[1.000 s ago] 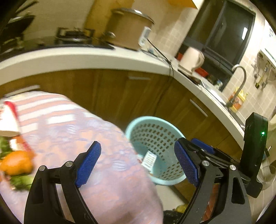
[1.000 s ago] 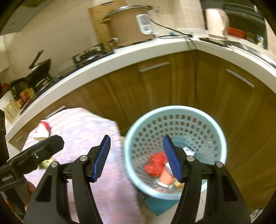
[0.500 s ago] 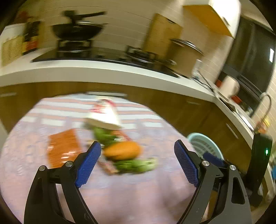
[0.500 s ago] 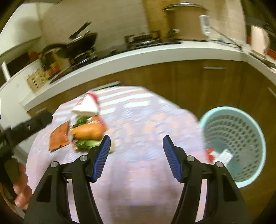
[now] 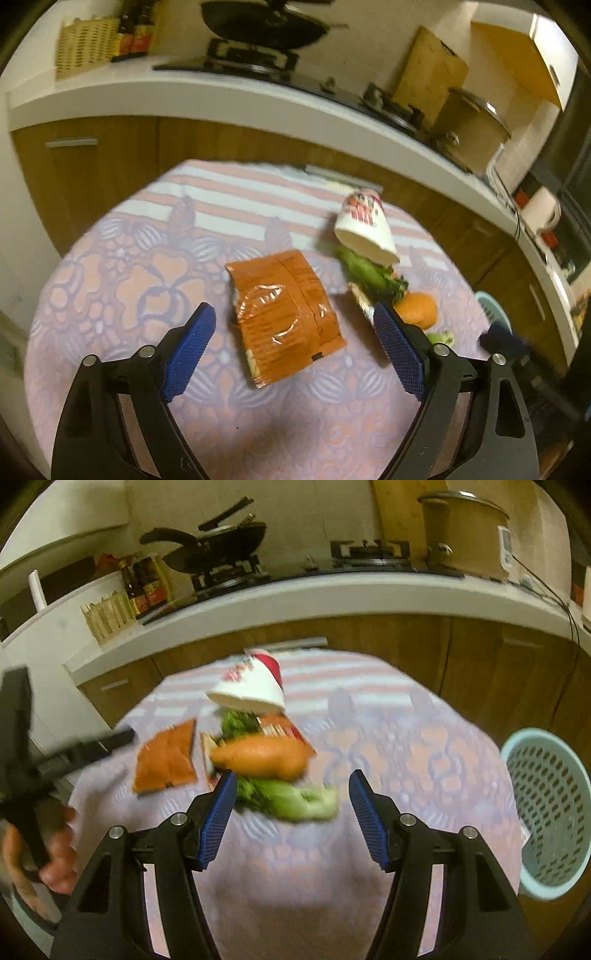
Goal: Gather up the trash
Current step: 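Move both open tools back over the remaining trash on the table, then grasp the orange snack packet with the left tool while the right tool grasps the paper cup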
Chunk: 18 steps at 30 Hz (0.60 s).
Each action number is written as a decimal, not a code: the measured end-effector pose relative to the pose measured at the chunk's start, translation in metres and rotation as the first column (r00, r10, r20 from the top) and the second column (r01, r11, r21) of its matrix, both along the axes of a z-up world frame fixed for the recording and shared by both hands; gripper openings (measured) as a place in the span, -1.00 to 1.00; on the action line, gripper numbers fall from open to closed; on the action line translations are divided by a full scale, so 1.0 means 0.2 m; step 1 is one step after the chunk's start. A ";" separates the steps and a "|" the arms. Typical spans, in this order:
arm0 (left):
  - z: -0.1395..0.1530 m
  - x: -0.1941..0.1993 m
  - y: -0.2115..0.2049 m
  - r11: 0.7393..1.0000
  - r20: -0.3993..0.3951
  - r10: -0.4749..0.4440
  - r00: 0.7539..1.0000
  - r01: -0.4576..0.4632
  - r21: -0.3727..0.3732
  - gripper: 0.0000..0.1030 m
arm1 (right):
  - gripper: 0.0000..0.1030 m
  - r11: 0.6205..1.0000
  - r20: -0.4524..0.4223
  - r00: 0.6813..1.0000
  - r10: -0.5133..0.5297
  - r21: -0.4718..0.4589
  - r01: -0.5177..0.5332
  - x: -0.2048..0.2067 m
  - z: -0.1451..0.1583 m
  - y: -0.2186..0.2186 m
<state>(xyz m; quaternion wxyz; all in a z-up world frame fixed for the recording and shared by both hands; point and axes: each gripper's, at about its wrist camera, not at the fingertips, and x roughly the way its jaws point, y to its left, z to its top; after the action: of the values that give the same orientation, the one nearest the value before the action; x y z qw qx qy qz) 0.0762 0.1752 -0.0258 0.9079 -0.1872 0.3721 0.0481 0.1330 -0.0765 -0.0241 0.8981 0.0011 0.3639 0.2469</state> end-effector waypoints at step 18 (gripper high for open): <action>-0.14 0.20 -0.10 0.978 -0.085 -0.016 0.996 0.033 0.205 -0.38 | 0.25 0.998 -0.064 0.996 0.064 -0.012 -0.065 0.41 0.03 0.39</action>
<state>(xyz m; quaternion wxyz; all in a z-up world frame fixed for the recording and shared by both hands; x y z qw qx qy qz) 0.1160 0.1561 -0.0532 0.9066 -0.0855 0.4048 0.0829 0.2149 0.0018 -0.0179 0.8776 -0.0091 0.3941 0.2730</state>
